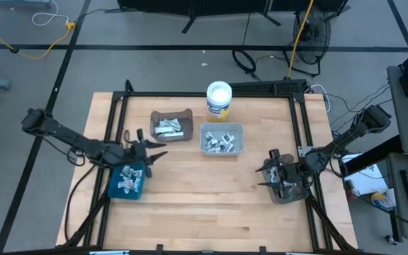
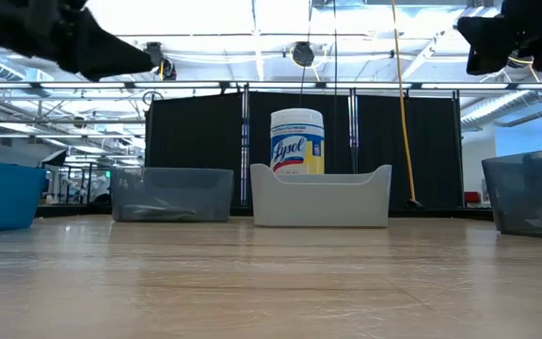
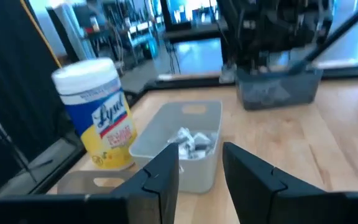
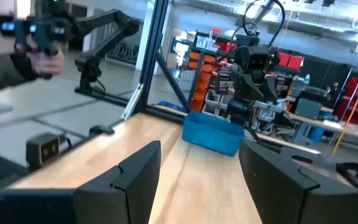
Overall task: Pick & Place First Aid Supplies
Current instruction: Return to Home Position
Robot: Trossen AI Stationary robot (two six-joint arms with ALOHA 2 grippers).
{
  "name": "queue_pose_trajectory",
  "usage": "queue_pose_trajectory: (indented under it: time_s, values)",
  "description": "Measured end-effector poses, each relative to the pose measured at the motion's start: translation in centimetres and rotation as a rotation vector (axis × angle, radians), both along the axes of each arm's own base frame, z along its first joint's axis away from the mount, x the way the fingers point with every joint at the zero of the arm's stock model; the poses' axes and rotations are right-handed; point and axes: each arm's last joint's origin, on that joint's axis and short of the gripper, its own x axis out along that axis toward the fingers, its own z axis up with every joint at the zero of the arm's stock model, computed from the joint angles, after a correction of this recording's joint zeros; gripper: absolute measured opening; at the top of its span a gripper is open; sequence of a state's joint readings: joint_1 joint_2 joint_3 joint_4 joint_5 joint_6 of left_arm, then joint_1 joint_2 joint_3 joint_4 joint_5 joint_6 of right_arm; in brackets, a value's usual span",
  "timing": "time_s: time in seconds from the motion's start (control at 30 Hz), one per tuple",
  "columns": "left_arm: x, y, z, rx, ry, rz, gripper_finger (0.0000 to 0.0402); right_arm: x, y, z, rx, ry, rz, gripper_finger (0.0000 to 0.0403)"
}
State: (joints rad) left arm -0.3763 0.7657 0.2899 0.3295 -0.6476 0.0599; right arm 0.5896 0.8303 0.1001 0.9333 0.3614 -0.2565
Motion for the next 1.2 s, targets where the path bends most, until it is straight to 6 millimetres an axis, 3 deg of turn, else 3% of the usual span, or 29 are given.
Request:
queue_pose_trajectory:
  time_s: [0.17,0.33,0.47,0.73,0.9,1.2]
  values:
    - [-2.0,0.8,-0.9,0.026,-0.159,-0.038,0.0127,0.0,0.0,-0.2,-0.091,-0.001,-0.013,0.0212]
    - [-3.0,2.1,-1.1,0.100,-0.304,-0.066,0.0127,0.4,-0.9,0.2,-0.023,-0.028,-0.068,0.0212]
    - [-2.9,3.1,-1.0,0.113,-0.328,-0.084,0.0127,1.2,-2.6,-0.3,0.031,0.029,-0.181,0.0212]
    - [-2.6,4.7,-1.5,0.069,-0.295,-0.094,0.0127,1.9,-6.0,-0.1,0.013,0.016,-0.203,0.0212]
    - [-2.6,5.0,-2.3,0.037,-0.224,-0.098,0.0127,1.0,-6.4,1.0,-0.004,-0.059,-0.230,0.0212]
    - [-3.7,4.8,-1.9,0.071,-0.240,-0.100,0.0127,-1.8,-6.6,1.9,-0.004,-0.106,-0.221,0.0212]
